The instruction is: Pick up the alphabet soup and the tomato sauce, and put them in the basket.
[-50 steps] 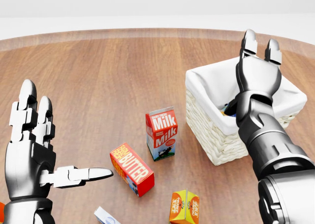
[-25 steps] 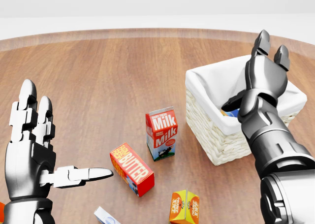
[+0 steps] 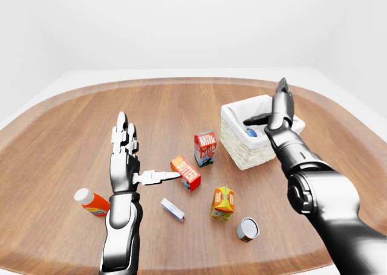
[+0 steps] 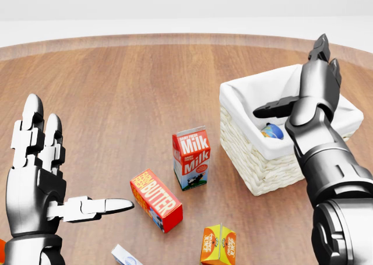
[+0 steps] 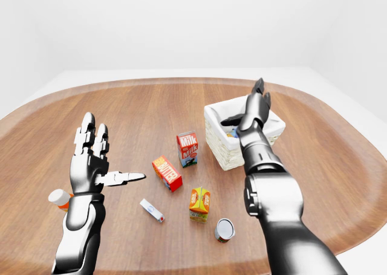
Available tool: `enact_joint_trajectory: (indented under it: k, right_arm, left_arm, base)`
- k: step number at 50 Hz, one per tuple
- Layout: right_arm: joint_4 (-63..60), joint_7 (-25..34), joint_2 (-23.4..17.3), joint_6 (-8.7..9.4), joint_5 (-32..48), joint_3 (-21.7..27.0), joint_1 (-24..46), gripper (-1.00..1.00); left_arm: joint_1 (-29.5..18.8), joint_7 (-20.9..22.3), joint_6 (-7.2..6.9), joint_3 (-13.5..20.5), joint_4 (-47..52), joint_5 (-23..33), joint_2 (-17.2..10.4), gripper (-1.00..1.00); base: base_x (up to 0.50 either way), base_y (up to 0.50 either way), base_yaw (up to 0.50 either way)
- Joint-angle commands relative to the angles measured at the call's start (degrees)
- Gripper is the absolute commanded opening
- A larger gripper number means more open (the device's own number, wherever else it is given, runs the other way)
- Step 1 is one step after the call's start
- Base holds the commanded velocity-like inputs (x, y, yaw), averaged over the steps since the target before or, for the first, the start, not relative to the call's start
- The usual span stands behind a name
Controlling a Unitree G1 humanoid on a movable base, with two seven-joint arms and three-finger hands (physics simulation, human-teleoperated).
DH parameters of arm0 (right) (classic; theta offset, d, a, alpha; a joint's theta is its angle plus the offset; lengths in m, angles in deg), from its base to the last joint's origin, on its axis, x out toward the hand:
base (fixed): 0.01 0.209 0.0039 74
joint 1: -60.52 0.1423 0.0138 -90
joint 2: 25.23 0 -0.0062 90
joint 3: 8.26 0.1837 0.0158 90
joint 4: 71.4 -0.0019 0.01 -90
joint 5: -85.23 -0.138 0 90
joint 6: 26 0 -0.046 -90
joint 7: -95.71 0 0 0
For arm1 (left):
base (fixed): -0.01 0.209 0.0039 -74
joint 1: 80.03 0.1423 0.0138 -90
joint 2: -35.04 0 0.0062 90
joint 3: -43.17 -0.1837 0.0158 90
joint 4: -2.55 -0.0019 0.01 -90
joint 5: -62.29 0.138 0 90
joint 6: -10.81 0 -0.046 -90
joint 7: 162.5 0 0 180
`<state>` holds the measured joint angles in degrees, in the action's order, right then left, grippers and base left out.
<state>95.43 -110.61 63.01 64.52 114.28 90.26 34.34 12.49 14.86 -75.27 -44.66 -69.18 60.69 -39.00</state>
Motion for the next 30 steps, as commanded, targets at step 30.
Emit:
enact_joint_trajectory:
  k: [30]
  right_arm:
    - [-1.5,10.33,0.95,-5.52,-18.95,1.99,0.11,1.0]
  left_arm:
    - [0.36,0.77,-0.01,0.11,-0.66,0.08,-0.16,1.0]
  base:
    - [0.0,0.0,0.0]
